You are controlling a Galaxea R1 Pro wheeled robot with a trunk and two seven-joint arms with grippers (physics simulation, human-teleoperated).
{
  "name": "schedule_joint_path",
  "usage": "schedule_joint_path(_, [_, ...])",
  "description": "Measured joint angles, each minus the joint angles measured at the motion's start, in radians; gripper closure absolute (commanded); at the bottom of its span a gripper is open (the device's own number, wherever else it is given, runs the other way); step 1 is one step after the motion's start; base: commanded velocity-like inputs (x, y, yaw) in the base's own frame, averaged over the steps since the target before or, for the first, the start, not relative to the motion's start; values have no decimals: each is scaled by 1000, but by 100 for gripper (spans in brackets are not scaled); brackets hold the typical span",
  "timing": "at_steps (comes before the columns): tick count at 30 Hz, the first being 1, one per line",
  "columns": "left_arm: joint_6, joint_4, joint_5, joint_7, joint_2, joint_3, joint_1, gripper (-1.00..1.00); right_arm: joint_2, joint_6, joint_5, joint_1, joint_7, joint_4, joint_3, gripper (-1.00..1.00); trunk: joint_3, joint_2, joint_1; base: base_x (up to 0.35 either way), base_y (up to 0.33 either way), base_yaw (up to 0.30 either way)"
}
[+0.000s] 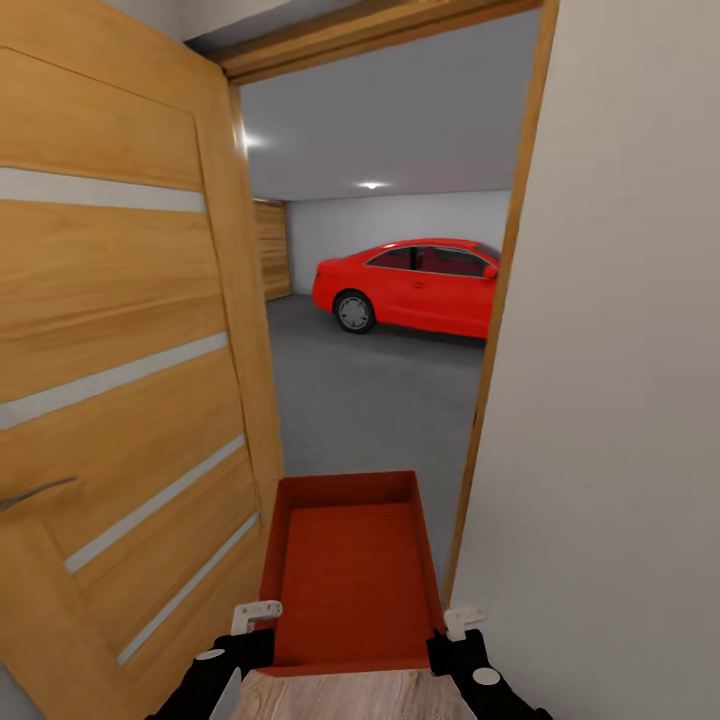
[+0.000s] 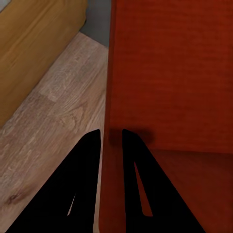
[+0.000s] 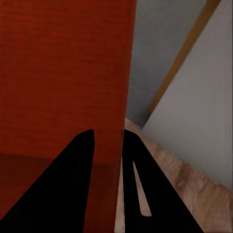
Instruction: Move the two storage containers from the living room to the garage. In the garage, place one container on the floor and stack the other container on top of it (either order is fine).
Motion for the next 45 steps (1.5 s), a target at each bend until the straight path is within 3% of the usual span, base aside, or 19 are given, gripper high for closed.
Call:
schedule_joint_path(11, [0,0,0,0,0,0,0,100,0,0,0,0,0,0,0,100,0,0,0,0,0,-218])
schedule_joint_path(45, [0,0,2,0,2,-1,0,100,1,-1,1,0,-1,1,0,100,0,0,0,55,177,-2])
